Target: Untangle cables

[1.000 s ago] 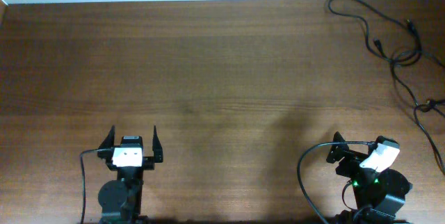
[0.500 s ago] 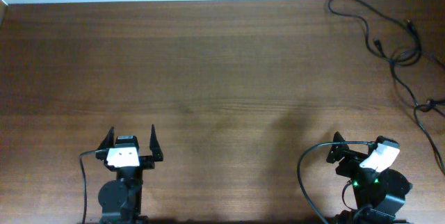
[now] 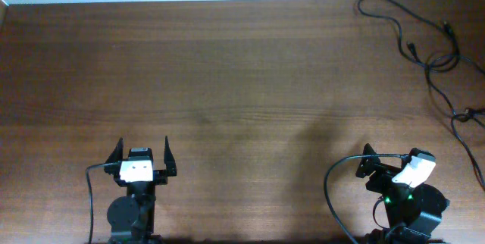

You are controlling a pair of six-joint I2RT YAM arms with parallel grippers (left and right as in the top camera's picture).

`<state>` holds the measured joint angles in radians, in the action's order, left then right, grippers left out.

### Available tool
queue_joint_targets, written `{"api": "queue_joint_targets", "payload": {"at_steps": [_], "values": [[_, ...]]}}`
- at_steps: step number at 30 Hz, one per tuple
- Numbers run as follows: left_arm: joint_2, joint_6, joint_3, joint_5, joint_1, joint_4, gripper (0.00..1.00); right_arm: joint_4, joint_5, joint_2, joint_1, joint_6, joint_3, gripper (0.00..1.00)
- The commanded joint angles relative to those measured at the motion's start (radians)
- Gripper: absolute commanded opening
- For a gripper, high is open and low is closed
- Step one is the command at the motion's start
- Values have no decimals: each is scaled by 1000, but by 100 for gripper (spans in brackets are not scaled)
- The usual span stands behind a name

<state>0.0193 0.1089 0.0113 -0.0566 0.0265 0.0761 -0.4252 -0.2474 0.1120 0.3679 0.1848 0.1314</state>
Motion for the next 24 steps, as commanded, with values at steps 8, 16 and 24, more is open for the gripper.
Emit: {"api": "queue_joint_targets", "payload": {"at_steps": [8, 16, 24], "values": [[-8, 13, -2, -19, 0, 3, 99, 39, -30, -3, 3, 15, -8, 99], [-8, 13, -2, -19, 0, 3, 99, 368, -27, -3, -151, -89, -8, 99], [-8, 13, -2, -19, 0, 3, 99, 523, -6, -37, -228, -155, -49, 99]]}}
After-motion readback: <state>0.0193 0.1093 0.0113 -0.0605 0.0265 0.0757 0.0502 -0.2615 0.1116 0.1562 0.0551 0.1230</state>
